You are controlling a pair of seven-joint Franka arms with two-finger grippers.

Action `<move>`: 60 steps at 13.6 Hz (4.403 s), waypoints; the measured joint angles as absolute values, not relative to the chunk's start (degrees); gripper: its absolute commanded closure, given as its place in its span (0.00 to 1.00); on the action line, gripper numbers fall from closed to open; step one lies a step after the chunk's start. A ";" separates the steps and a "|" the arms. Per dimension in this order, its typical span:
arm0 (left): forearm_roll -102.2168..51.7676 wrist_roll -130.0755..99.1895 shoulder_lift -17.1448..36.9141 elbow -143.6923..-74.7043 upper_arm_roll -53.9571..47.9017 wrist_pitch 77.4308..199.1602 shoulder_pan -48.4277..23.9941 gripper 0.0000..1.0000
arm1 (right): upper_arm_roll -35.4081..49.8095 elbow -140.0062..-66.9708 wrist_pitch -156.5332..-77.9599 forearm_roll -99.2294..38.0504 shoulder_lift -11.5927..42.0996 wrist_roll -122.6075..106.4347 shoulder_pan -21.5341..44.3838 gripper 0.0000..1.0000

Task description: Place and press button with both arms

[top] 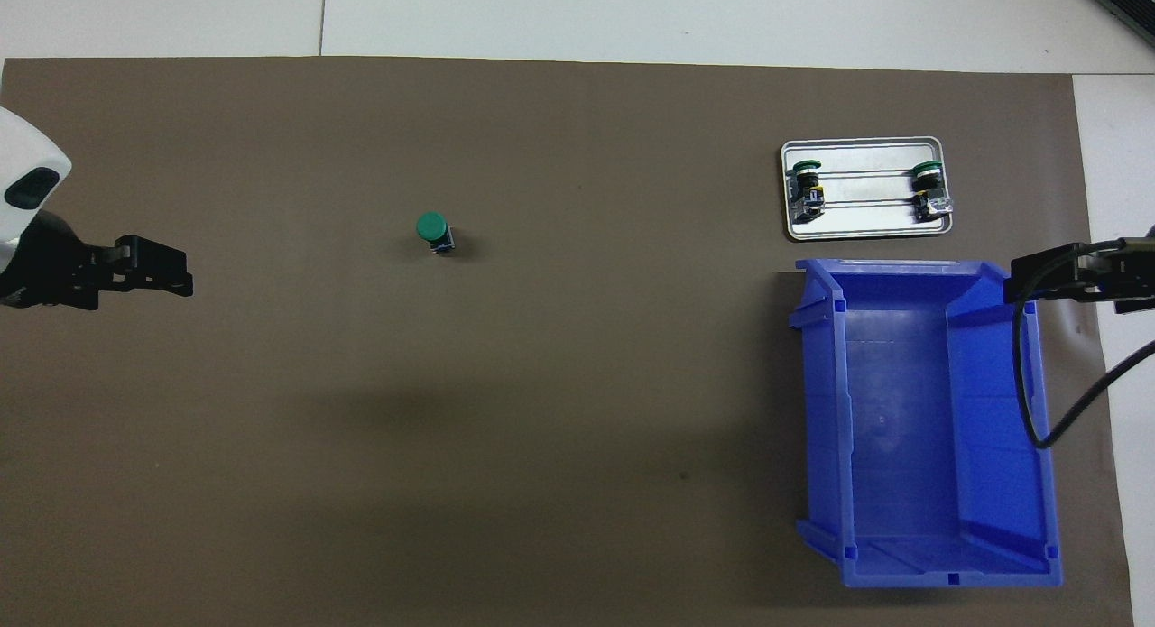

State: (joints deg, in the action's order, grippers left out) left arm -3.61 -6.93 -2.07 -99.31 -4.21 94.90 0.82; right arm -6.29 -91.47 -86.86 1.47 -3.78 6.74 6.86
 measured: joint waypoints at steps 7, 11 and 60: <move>-3.61 -7.59 -2.08 -99.31 -4.02 95.67 0.30 0.02 | -6.29 -91.47 -86.86 1.47 -3.78 6.74 6.86 0.00; -3.61 -7.57 -2.07 -99.02 -3.96 96.07 0.32 0.02 | -6.29 -91.47 -86.86 1.47 -3.78 6.74 6.86 0.00; 0.02 -8.14 -2.00 -97.92 -3.83 95.89 -1.16 0.01 | -3.80 -70.49 -159.05 4.77 51.17 24.52 43.09 1.00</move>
